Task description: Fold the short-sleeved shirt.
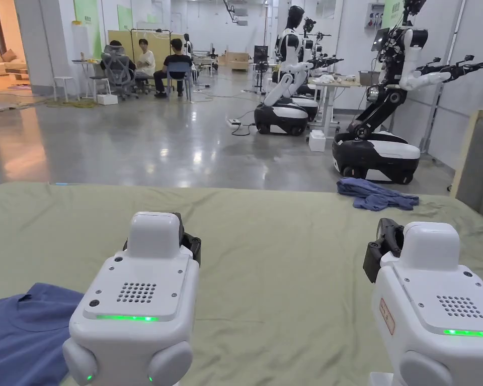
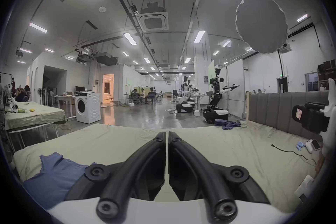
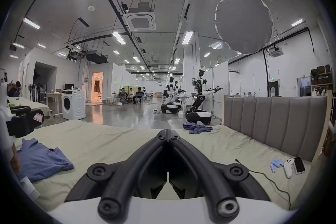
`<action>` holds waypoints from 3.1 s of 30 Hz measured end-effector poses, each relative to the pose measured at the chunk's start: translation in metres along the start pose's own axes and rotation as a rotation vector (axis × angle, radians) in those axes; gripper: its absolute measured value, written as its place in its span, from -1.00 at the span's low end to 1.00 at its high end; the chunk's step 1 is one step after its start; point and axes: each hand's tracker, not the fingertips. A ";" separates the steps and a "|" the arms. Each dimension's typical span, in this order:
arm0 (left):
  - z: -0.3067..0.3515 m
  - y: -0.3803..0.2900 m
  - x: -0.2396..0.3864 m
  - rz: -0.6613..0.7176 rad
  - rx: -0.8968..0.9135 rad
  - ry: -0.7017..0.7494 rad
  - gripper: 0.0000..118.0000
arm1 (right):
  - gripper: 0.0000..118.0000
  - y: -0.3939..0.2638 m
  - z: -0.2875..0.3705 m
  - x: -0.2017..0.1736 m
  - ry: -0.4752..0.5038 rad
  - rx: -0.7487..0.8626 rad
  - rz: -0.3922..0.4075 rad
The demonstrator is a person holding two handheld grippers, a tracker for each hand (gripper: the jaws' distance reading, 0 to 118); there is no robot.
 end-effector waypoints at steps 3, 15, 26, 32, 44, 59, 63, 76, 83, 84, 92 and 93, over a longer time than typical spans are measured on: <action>0.001 -0.001 0.004 0.001 -0.005 -0.015 -0.96 | -0.96 0.001 0.003 0.005 -0.012 -0.005 0.005; 0.031 0.014 -0.086 -0.027 0.014 0.207 -0.96 | -0.96 0.000 -0.010 -0.069 0.215 -0.019 -0.028; 0.114 0.005 -0.218 -0.086 -0.090 0.619 -0.96 | -0.96 -0.008 -0.009 -0.220 0.589 -0.021 -0.025; 0.085 -0.020 -0.258 -0.005 -0.392 0.479 -0.64 | -0.96 -0.020 -0.015 -0.218 0.575 -0.060 -0.004; -0.051 -0.155 -0.331 0.308 -0.943 0.353 1.00 | -0.96 -0.046 -0.041 -0.201 0.459 -0.139 0.055; -0.037 -0.169 -0.332 0.121 -0.895 0.465 -0.95 | -0.96 -0.053 -0.041 -0.207 0.460 -0.134 0.087; -0.017 -0.169 -0.328 0.272 -0.888 0.440 -0.95 | -0.96 -0.049 -0.038 -0.201 0.448 -0.134 0.055; 0.043 -0.024 -0.247 -0.112 -0.281 0.425 -0.97 | -0.96 -0.015 -0.017 -0.142 0.353 -0.033 0.001; 0.027 0.078 -0.143 -0.173 -0.025 0.048 -0.97 | -0.96 0.010 0.014 -0.064 0.233 0.028 -0.087; 0.026 0.086 -0.124 -0.177 -0.009 -0.015 -0.98 | -0.96 0.013 0.020 -0.052 0.206 0.044 -0.082; 0.001 0.077 0.039 -0.142 -0.019 -0.502 -0.98 | -0.96 0.023 0.066 0.046 -0.021 0.096 -0.037; -0.003 0.066 0.057 -0.128 -0.037 -0.546 -0.98 | -0.96 0.022 0.071 0.055 -0.051 0.099 -0.023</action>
